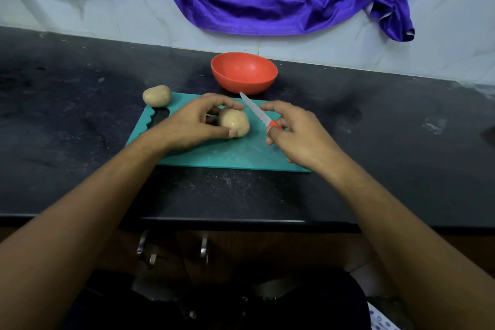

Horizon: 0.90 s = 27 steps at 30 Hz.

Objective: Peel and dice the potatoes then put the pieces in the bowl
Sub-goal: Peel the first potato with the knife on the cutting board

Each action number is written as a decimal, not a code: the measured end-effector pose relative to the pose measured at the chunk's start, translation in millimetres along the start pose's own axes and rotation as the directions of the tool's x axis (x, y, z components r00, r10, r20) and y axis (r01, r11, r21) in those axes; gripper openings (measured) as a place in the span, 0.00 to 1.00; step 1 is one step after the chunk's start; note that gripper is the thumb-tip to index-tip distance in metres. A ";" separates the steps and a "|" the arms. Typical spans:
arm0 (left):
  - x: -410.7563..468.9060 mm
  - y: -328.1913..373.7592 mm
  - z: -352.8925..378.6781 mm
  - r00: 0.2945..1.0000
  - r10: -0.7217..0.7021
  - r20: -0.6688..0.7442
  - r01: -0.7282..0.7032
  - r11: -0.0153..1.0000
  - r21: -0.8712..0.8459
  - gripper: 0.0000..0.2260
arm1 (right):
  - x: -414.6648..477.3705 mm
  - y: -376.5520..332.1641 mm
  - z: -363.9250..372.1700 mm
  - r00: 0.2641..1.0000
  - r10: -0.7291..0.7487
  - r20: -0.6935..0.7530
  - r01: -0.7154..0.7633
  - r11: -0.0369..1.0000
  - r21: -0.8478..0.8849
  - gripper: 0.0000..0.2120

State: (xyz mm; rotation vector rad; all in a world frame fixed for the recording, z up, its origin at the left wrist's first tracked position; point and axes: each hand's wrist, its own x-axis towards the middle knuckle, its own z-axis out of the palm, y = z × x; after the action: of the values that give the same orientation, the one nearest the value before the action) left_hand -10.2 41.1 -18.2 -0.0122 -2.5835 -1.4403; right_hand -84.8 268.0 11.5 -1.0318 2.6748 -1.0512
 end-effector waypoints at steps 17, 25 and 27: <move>22.7 -13.6 24.2 0.987 0.010 -0.163 -0.029 0.993 -0.112 0.29 | -3.4 -11.6 -4.3 0.999 -0.025 -0.037 0.016 0.974 -0.228 0.22; 23.3 -15.8 26.3 0.972 -0.016 -0.235 -0.010 0.994 -0.110 0.31 | 2.0 -20.3 -7.0 0.999 0.003 -0.033 -0.012 0.968 -0.249 0.19; 23.9 -17.1 26.3 0.968 -0.029 -0.249 0.004 0.995 -0.100 0.37 | 4.6 -23.3 -8.9 0.999 0.026 -0.033 -0.033 0.967 -0.251 0.17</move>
State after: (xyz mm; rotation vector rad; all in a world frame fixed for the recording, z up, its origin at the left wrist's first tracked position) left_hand -39.5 52.3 -42.1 0.1679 -2.3144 -1.4691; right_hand -78.0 257.8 33.7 -1.0167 2.8938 -0.7391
